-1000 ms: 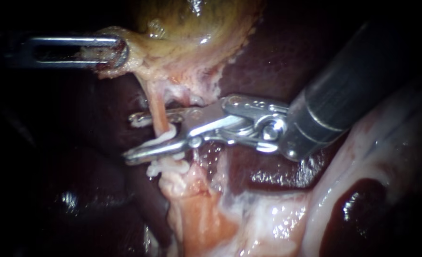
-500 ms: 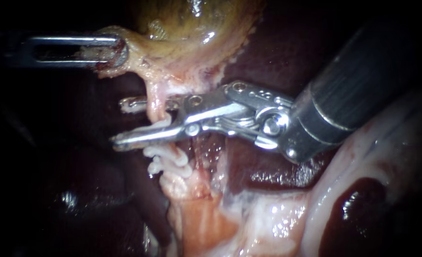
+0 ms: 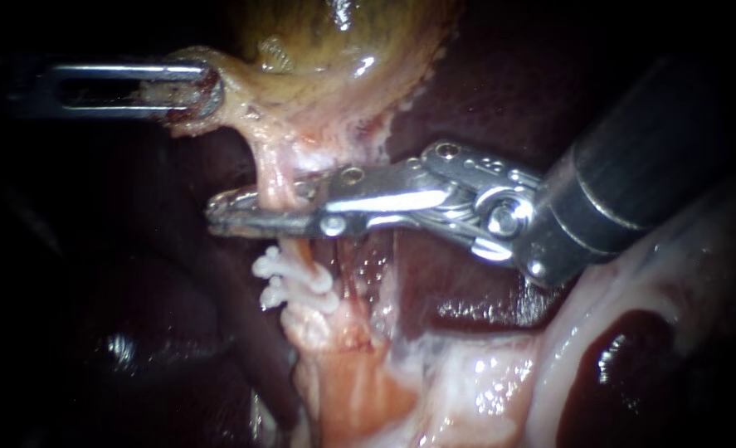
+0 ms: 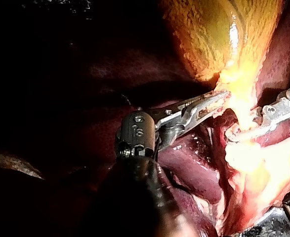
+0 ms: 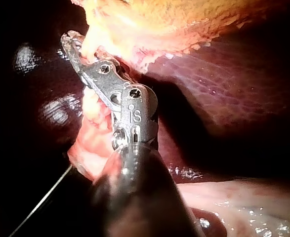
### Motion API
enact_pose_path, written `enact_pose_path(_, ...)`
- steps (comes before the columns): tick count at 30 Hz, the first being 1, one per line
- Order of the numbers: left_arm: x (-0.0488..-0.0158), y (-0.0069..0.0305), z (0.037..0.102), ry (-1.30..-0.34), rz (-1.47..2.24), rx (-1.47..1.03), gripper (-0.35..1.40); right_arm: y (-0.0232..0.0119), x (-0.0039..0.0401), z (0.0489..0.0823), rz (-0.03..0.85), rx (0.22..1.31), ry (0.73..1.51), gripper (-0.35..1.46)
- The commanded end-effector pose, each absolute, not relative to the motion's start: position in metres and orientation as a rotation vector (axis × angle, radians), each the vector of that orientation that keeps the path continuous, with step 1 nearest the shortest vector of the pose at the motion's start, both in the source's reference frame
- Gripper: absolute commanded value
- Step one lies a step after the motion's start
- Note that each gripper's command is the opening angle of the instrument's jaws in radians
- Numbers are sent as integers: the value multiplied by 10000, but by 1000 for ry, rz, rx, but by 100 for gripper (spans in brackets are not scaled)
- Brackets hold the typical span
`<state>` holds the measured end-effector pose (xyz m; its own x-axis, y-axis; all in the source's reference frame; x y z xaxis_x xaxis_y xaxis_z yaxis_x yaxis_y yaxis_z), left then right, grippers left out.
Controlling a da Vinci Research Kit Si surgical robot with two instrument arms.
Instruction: Clipping third clip left tube
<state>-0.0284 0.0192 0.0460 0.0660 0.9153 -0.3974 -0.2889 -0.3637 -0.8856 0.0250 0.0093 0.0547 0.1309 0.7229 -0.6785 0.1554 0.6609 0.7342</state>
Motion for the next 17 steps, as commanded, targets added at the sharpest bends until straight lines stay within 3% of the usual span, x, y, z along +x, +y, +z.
enact_pose_path(1,-285,192,460,-699,1509,-1327,-35,92,250,548,475,801,1398,-35)
enact_pose_path(16,-285,192,461,-699,1509,-1327,-35,91,253,553,462,809,1388,-35)
enact_pose_path(17,-285,192,461,-699,1509,-1327,-35,91,253,557,461,808,1387,-22)
